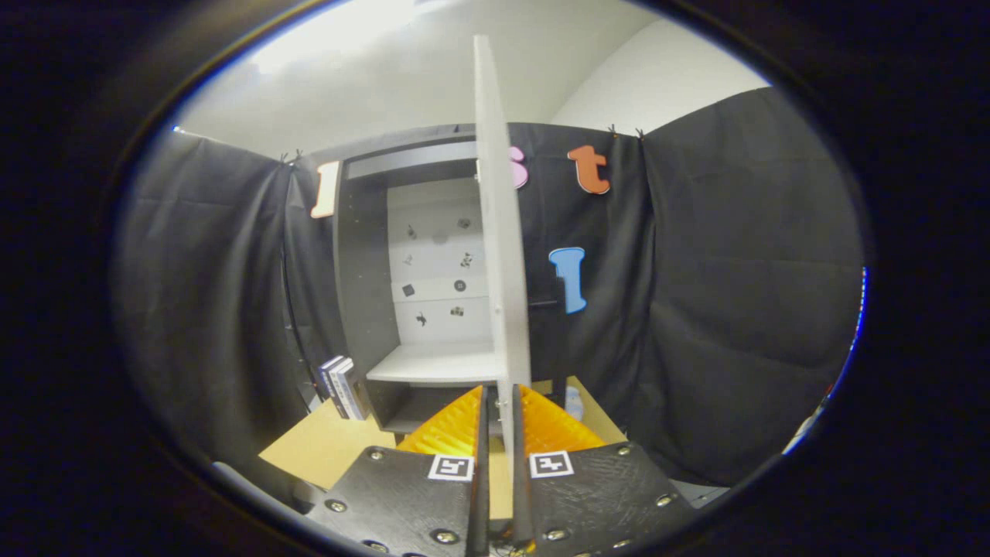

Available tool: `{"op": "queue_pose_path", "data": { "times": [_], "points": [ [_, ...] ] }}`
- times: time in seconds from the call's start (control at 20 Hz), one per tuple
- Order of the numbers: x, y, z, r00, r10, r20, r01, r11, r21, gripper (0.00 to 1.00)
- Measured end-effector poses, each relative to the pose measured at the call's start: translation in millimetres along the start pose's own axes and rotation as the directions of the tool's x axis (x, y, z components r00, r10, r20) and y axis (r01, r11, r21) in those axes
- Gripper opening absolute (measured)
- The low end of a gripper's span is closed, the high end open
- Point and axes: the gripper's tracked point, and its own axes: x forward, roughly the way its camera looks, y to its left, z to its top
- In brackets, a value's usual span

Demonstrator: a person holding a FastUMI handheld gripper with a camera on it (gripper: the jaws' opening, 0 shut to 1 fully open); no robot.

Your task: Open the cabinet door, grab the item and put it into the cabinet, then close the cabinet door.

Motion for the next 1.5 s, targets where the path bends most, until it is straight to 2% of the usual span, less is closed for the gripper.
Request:
{"op": "queue_pose_path", "data": {
  "times": [0.05, 0.15, 0.3, 0.35, 0.5, 0.6, 1.05, 1.2, 1.5],
  "points": [
    [-0.5, 10.8, -4.9, 1.0, 0.003, -0.007, -0.003, 1.0, -0.011, 0.12],
    [5.4, 38.4, -16.6, 1.0, 0.014, -0.022, -0.015, 1.0, -0.022, 0.21],
    [19.9, 83.6, -44.4, 0.997, 0.05, -0.062, -0.053, 0.998, -0.04, 0.53],
    [24.7, 99.8, -55.1, 0.994, 0.067, -0.084, -0.07, 0.997, -0.033, 0.58],
    [49.9, 146.0, -95.3, 0.983, 0.123, -0.137, -0.124, 0.992, 0.002, 0.95],
    [69.8, 170.2, -126.9, 0.976, 0.133, -0.174, -0.134, 0.991, 0.007, 0.98],
    [141.6, 251.6, -252.4, 0.936, 0.158, -0.315, -0.179, 0.983, -0.037, 0.98],
    [160.1, 264.9, -299.0, 0.913, 0.162, -0.374, -0.187, 0.982, -0.032, 0.98],
    [189.4, 269.3, -376.6, 0.87, 0.14, -0.472, -0.147, 0.989, 0.023, 0.98]
  ]
}}
